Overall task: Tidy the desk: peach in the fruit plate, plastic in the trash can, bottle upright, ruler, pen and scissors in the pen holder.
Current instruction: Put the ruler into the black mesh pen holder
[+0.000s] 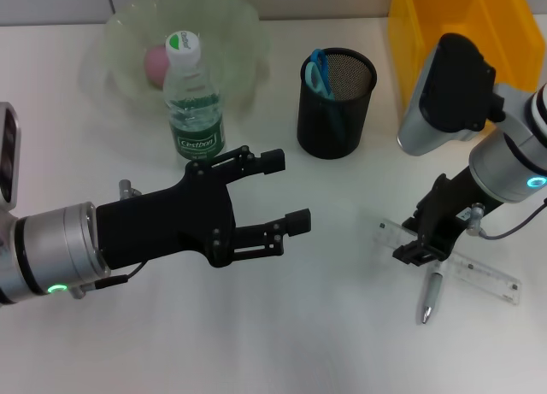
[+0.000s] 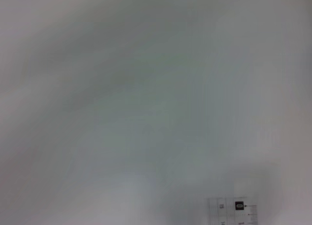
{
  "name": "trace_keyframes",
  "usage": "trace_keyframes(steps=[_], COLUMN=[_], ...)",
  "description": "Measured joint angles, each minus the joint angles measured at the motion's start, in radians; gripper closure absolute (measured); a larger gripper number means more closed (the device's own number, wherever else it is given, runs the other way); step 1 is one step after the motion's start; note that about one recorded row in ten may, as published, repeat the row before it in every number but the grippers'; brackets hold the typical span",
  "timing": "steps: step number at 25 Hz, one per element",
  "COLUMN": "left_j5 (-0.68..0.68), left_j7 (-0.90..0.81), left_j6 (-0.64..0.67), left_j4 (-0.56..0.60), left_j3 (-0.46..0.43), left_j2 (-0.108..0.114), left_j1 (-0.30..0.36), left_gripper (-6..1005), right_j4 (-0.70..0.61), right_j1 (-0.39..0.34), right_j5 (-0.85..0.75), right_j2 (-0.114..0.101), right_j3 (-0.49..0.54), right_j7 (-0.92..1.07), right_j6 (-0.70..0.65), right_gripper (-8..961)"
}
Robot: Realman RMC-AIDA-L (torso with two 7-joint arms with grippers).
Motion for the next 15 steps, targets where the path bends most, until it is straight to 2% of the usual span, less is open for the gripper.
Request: trace_keyframes(steps=[4,5,8,15], left_j5=[0.000,0.000,0.000,0.000], left_j7=[0.000,0.000,0.000,0.000], left_j6=[0.001,0.001,0.000,-0.003], left_j4=[0.000,0.000,0.000,-0.001], left_j3=[-0.002,-0.002,-0.002,-0.003], left_j2=[0.000,0.001,0.001,0.002], left_j1=[0.000,0.000,0.000,0.000], left_gripper=[167,167,167,167], right_j4=[-0.077,-0.128,-0.168,-0.224], right_j1=[-0.040,-0.069,-0.096,-0.165], right_j5=[0.018,0.022,0.051,0.357], right_j2=[-0.001,0.000,0.001,-0.001], right_j3=[0.010,0.032,0.063,0.296], right_j7=[-0.002,-0.003,-0.015,-0.129], right_j6=[-0.007,-0.010,-0.011,-0.020], right_gripper=[572,572,571,569])
